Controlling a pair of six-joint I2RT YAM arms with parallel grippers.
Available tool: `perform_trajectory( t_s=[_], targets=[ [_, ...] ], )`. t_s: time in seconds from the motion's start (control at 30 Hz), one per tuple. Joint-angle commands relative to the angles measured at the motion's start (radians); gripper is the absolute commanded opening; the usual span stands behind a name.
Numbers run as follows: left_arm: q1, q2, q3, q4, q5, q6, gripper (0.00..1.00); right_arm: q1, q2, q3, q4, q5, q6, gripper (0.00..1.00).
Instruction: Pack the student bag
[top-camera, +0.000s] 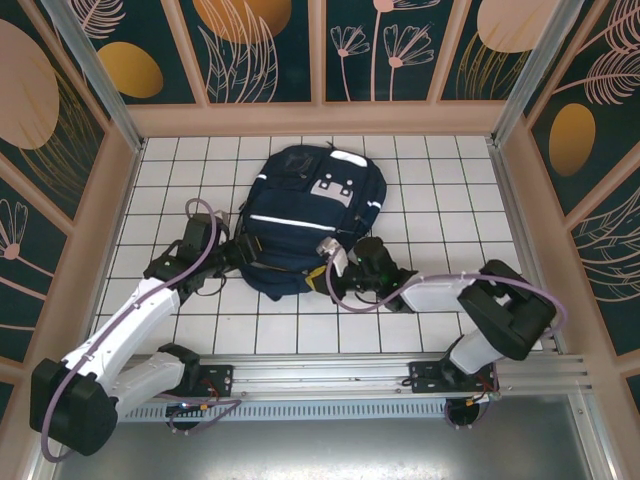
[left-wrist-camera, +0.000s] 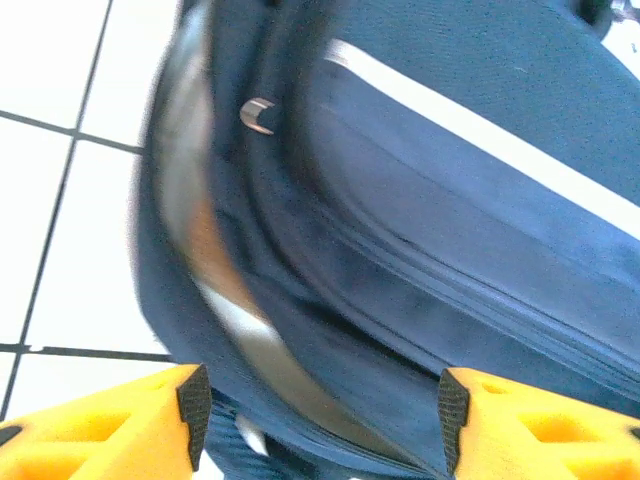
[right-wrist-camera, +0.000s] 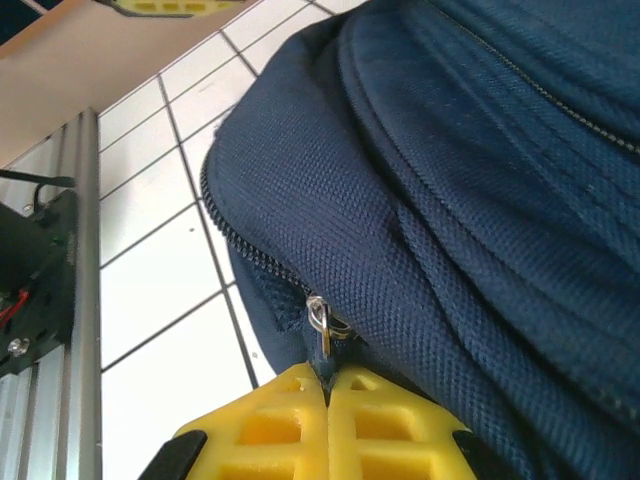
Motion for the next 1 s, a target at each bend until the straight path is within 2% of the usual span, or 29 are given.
perform_trajectory(
  t_s=[0.0, 0.13, 0.2, 0.3, 0.53, 0.7, 0.97],
  targets=[
    [0.029, 0.028, -0.041, 0.064, -0.003, -0.007, 0.63, -0.035, -0.114, -0.057, -0.003, 0.081, 0.021, 0.00],
    [0.034, 0.085, -0.091, 0.199, 0.107, -0.040, 0.64, -0.077, -0.226, -0.122, -0.048, 0.173, 0.034, 0.00],
    [0.034, 0.135, -0.116, 0.303, 0.202, -0.060, 0.62, -0.092, -0.262, -0.144, -0.062, 0.208, 0.044, 0.00],
    [0.024, 0.209, -0.133, 0.428, 0.314, -0.087, 0.52, -0.094, -0.268, -0.159, -0.072, 0.207, 0.048, 0.00],
    [-0.004, 0.298, -0.187, 0.540, 0.367, -0.139, 0.31, -0.074, -0.238, -0.178, -0.080, 0.210, 0.052, 0.00],
    [-0.004, 0.306, -0.221, 0.599, 0.383, -0.174, 0.13, 0.042, -0.212, -0.144, -0.162, 0.282, -0.037, 0.00],
    [-0.006, 0.318, -0.241, 0.652, 0.405, -0.203, 0.04, 0.150, -0.159, -0.072, -0.194, 0.278, -0.085, 0.00]
  ],
)
